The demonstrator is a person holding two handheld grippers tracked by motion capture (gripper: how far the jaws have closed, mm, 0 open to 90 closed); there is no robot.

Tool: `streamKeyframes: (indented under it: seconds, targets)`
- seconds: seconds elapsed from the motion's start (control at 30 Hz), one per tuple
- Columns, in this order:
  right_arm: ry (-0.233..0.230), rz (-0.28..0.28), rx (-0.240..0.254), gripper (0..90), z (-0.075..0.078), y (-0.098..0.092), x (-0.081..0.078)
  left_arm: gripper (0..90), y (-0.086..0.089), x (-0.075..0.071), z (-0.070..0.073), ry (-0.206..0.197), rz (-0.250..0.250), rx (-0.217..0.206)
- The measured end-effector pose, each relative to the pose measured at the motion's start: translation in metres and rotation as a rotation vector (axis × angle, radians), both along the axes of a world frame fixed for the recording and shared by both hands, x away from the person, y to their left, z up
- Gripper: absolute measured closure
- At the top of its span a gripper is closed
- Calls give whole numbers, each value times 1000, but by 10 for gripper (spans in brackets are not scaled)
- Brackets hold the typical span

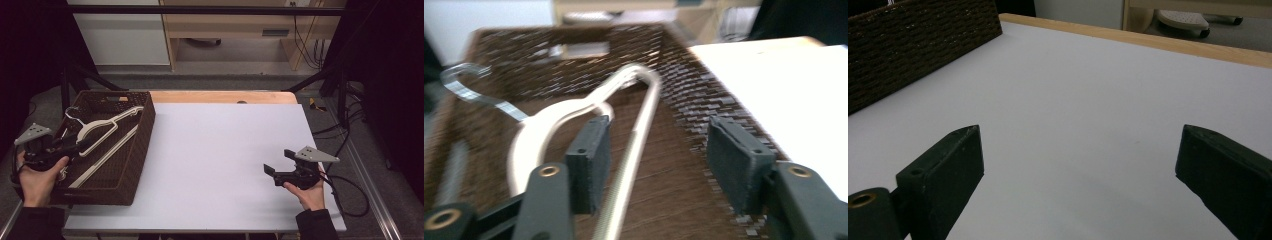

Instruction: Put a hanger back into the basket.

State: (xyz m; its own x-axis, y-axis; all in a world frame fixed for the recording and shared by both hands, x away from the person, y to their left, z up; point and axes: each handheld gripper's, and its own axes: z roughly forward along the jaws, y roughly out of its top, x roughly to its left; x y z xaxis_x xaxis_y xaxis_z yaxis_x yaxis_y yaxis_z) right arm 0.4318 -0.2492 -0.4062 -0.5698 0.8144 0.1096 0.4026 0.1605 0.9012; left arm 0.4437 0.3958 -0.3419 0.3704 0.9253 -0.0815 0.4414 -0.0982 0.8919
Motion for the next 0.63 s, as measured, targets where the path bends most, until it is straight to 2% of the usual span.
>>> streamKeyframes:
  seconds: [0.17, 0.23, 0.3, 0.37, 0.47, 0.63]
  targets:
    - [-13, 1, 6, 53, 1, -1, -1, 300, -27, -15, -3, -65, -98, -42]
    - [-18, 0, 7, 50, 2, -2, -2, 246, -38, -19, -7, -79, -135, -70]
    - [-23, 2, 7, 48, 2, -3, -2, 189, -48, -22, -10, -82, -182, -74]
    - [-31, 5, 12, 46, 3, -4, -3, 146, -58, -24, -14, -85, -211, -72]
    - [-41, 2, 21, 45, 4, -4, -4, 84, -73, -27, -17, -82, -254, -30]
    - [-48, 1, 31, 45, 6, -6, -6, 54, -89, -32, -21, -85, -294, -14]
